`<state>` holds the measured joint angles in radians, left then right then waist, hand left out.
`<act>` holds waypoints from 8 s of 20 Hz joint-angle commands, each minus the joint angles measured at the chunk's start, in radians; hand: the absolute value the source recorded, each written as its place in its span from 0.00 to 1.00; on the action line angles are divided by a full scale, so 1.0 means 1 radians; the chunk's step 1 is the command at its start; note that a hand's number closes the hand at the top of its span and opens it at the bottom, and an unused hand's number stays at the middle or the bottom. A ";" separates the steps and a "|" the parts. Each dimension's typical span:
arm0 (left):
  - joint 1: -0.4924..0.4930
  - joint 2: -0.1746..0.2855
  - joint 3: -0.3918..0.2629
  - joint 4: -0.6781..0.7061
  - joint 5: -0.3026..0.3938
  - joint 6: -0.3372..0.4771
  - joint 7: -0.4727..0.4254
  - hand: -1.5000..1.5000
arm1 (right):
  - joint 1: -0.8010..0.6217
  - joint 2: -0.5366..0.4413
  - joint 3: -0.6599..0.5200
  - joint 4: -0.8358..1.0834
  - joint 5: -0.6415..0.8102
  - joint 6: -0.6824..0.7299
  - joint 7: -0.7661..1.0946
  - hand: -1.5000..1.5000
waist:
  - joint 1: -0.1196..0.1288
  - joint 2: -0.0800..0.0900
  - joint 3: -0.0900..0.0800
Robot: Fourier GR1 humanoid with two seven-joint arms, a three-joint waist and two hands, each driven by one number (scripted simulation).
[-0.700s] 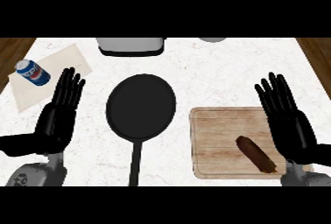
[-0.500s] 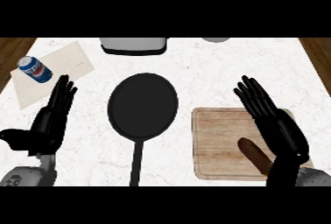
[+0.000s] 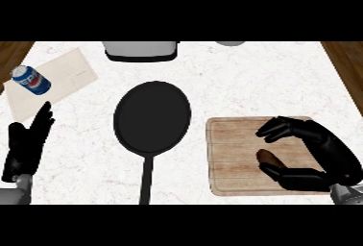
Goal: Pick the sweet potato from the cutting board and place it in the pan
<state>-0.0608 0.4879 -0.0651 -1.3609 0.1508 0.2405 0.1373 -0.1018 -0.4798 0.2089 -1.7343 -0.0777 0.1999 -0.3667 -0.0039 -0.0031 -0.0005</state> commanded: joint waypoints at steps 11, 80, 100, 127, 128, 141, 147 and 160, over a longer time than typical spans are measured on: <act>-0.040 0.004 0.009 0.070 -0.053 0.007 0.076 0.50 | 0.086 -0.302 0.003 -0.265 0.403 0.071 -0.022 0.00 | -0.019 -0.004 -0.002; -0.070 -0.084 0.234 0.057 -0.197 -0.216 0.101 0.50 | -0.014 0.002 0.437 0.217 1.774 0.015 0.359 1.00 | 0.009 0.003 0.001; -0.065 -0.173 0.194 0.014 -0.264 -0.164 0.128 0.50 | -0.223 0.159 -0.163 0.325 1.146 0.002 0.027 1.00 | 0.025 0.009 0.004; -0.116 -0.153 0.243 0.081 -0.268 -0.215 0.081 0.50 | -0.774 0.479 -0.008 0.920 0.734 -0.279 0.226 1.00 | 0.044 0.012 0.001; -0.135 -0.127 0.244 0.101 -0.268 -0.243 0.095 0.50 | -0.812 0.479 0.036 0.955 0.698 -0.322 0.271 1.00 | 0.053 0.014 0.001; -0.196 -0.192 0.191 0.109 -0.294 -0.226 0.080 0.50 | -0.905 0.480 0.295 1.228 0.373 -0.469 0.205 1.00 | 0.133 0.037 0.001; -0.222 -0.191 0.167 0.100 -0.299 -0.250 0.093 0.50 | -0.876 0.480 0.321 1.242 0.212 -0.418 0.231 0.00 | 0.195 0.050 0.002; -0.278 -0.209 0.145 0.124 -0.321 -0.241 0.118 0.50 | -0.827 0.480 0.357 1.181 -0.041 -0.551 0.068 0.00 | 0.197 0.052 0.004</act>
<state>-0.3172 0.2763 0.0794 -1.2474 -0.1678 0.0005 0.2455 -0.9335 0.0000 0.5658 -0.5303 -0.0421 -0.3008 -0.2655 0.1920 0.0502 0.0032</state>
